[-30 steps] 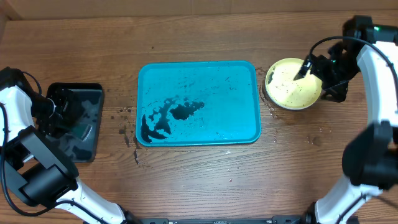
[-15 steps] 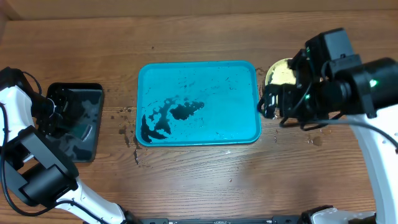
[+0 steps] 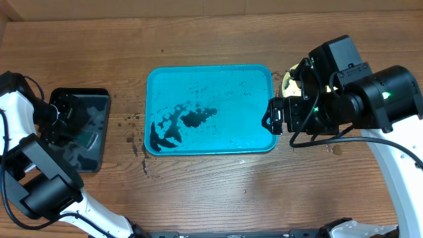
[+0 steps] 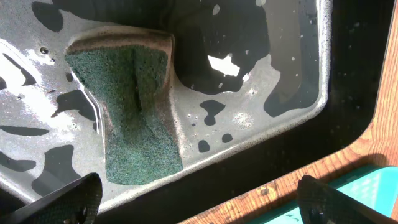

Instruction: Clean dirty plates on tray and stack at the side

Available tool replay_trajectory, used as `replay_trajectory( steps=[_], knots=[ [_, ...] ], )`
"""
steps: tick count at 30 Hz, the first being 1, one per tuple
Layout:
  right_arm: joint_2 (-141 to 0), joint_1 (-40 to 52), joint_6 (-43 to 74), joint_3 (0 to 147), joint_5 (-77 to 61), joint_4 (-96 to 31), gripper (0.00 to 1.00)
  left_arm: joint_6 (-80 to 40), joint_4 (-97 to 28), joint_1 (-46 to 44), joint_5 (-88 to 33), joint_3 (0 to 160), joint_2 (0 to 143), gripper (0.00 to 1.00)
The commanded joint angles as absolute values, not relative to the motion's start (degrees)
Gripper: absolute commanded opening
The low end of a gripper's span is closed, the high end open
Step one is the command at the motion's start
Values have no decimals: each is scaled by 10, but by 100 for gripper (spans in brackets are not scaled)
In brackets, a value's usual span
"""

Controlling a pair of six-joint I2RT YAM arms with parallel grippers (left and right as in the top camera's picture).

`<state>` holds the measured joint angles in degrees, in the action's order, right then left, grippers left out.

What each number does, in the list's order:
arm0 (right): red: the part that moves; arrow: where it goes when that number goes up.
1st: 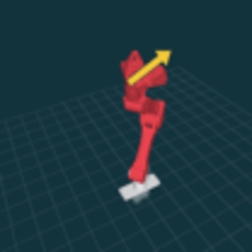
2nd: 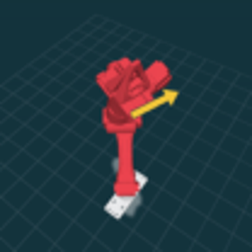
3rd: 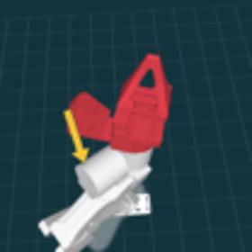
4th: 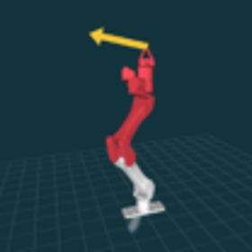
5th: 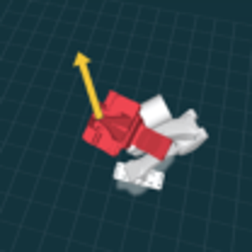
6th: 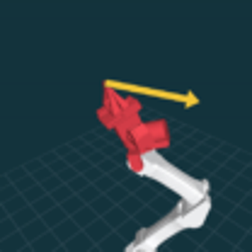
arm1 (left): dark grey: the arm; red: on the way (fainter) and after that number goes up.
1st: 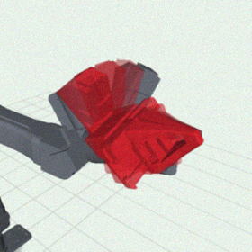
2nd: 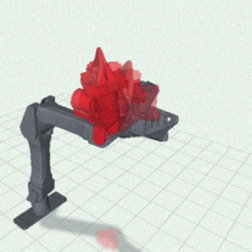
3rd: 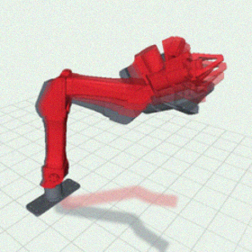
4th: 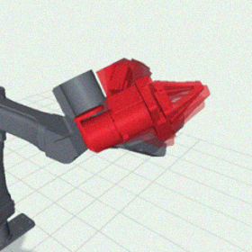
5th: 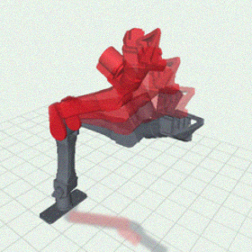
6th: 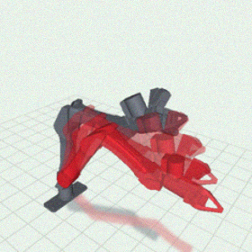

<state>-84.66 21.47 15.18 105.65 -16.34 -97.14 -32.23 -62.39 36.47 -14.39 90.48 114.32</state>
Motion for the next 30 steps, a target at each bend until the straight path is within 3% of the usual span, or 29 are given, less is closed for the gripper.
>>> replay_trajectory(
  steps=[1, 16, 30],
  knots=[
    [-841, 217, 149, 1065, -168, -971, 100, -317, -625, 364, -148, 916, 1128, 100],
    [-813, 217, 147, 1065, -118, -970, 100, -317, -625, 364, -148, 916, 1128, 100],
    [-612, 177, 147, 999, -84, -839, 100, -317, -625, 364, -148, 916, 1128, 100]
  ],
)
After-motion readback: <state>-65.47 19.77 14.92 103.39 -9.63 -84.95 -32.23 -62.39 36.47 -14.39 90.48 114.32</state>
